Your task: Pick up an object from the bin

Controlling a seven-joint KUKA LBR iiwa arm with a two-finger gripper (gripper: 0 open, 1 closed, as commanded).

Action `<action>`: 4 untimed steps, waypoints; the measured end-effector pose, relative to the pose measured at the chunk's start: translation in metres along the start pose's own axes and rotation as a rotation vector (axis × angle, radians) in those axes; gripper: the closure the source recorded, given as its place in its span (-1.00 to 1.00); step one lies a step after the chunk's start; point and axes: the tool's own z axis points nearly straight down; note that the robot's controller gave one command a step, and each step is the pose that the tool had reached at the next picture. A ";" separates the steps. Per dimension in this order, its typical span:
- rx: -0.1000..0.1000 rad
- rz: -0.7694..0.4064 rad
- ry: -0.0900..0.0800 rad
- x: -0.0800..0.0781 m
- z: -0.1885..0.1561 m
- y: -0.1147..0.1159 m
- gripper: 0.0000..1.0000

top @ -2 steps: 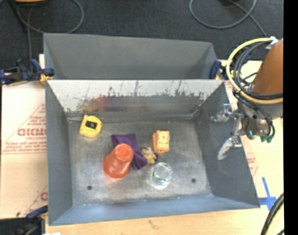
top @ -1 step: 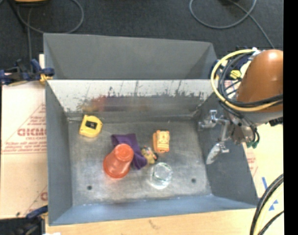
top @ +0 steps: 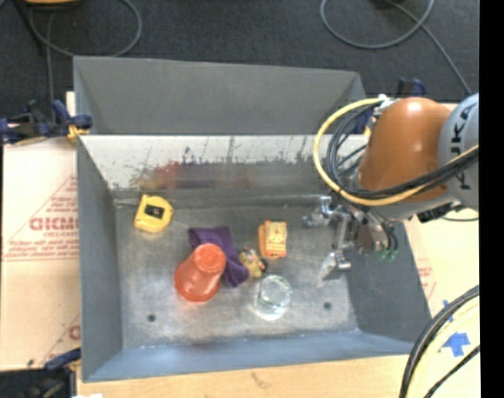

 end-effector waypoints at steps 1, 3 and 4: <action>-0.001 -0.042 -0.002 -0.027 0.009 0.035 -1.00; 0.000 -0.026 -0.002 -0.041 0.063 0.049 1.00; 0.000 -0.029 -0.002 -0.041 0.063 0.049 -1.00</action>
Offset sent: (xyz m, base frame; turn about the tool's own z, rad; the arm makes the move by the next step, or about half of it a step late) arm 0.0456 0.0637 -0.1026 -0.0063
